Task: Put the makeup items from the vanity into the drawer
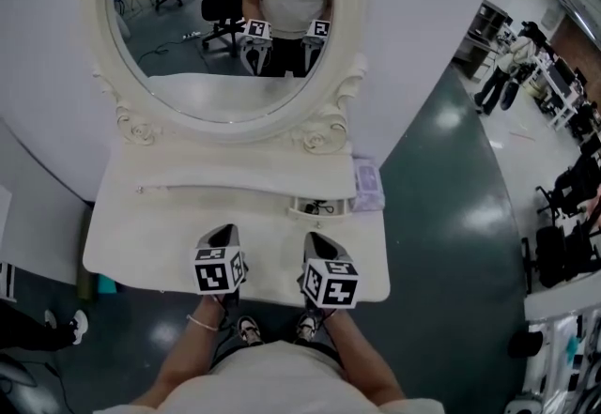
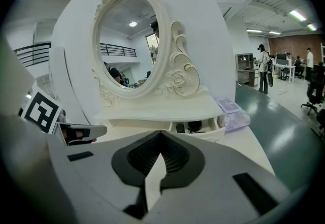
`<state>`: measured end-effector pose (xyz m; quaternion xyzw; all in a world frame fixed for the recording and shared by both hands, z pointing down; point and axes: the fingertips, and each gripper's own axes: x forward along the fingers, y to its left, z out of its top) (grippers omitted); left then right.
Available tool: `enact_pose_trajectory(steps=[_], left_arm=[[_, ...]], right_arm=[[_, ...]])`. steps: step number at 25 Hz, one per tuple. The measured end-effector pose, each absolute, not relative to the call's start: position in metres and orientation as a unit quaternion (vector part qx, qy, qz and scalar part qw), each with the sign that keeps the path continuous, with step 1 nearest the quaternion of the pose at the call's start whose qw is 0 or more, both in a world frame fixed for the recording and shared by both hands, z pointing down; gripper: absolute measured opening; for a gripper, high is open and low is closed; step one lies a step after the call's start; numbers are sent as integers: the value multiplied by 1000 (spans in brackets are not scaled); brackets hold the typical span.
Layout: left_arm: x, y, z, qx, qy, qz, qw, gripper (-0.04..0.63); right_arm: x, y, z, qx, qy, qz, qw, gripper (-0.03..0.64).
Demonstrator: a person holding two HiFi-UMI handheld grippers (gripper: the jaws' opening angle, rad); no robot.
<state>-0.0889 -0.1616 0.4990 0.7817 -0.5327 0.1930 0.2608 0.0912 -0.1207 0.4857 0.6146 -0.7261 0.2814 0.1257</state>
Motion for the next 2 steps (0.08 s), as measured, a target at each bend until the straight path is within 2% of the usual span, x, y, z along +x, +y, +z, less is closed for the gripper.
enact_pose_trajectory(steps=[2], left_arm=[[-91,-158,500,780,-534,195,262,11]], right_arm=[[91,-117,487,614,-725,284,129,17]])
